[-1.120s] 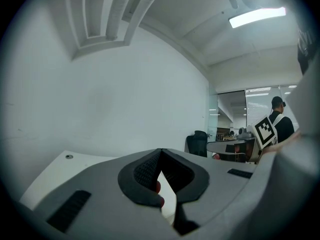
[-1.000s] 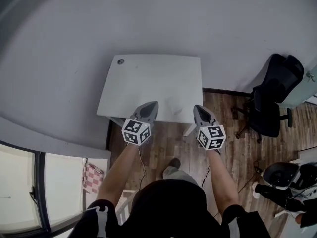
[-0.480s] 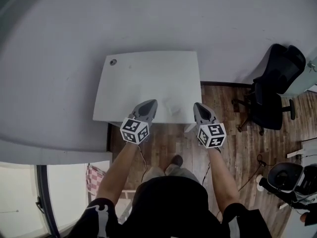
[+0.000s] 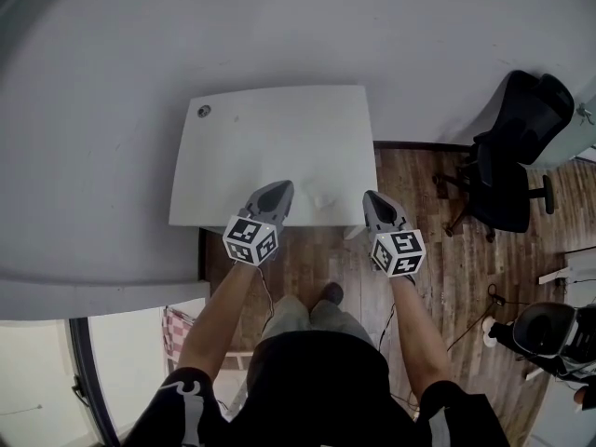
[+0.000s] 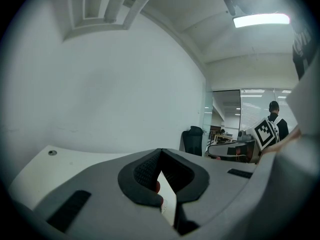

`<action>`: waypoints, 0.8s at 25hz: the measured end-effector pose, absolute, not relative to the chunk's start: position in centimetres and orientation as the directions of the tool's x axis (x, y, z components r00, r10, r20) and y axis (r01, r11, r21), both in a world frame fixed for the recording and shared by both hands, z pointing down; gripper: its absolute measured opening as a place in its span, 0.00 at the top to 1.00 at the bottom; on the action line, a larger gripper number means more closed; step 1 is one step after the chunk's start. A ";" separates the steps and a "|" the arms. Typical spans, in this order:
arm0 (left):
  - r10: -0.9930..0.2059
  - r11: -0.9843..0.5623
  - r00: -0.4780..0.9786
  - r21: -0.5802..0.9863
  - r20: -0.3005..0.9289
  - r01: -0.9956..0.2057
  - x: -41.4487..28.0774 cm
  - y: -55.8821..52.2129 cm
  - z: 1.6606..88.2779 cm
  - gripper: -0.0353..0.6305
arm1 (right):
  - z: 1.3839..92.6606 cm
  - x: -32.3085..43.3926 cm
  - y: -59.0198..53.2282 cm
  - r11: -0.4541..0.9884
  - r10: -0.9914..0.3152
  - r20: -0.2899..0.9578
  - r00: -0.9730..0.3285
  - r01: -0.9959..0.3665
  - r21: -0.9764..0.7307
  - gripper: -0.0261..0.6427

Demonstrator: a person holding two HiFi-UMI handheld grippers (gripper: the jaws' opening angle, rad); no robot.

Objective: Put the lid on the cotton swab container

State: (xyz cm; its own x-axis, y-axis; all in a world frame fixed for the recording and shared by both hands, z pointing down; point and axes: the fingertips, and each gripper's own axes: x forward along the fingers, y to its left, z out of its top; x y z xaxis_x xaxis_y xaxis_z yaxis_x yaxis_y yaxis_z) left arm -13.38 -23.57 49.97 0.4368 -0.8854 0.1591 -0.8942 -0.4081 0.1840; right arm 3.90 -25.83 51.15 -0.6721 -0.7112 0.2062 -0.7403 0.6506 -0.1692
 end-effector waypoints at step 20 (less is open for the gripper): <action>-0.816 -0.497 0.540 0.226 0.208 -0.838 -14.7 -25.8 55.6 0.92 | 56.1 3.2 -25.3 0.554 -0.773 0.254 -0.582 -0.813 -0.178 0.94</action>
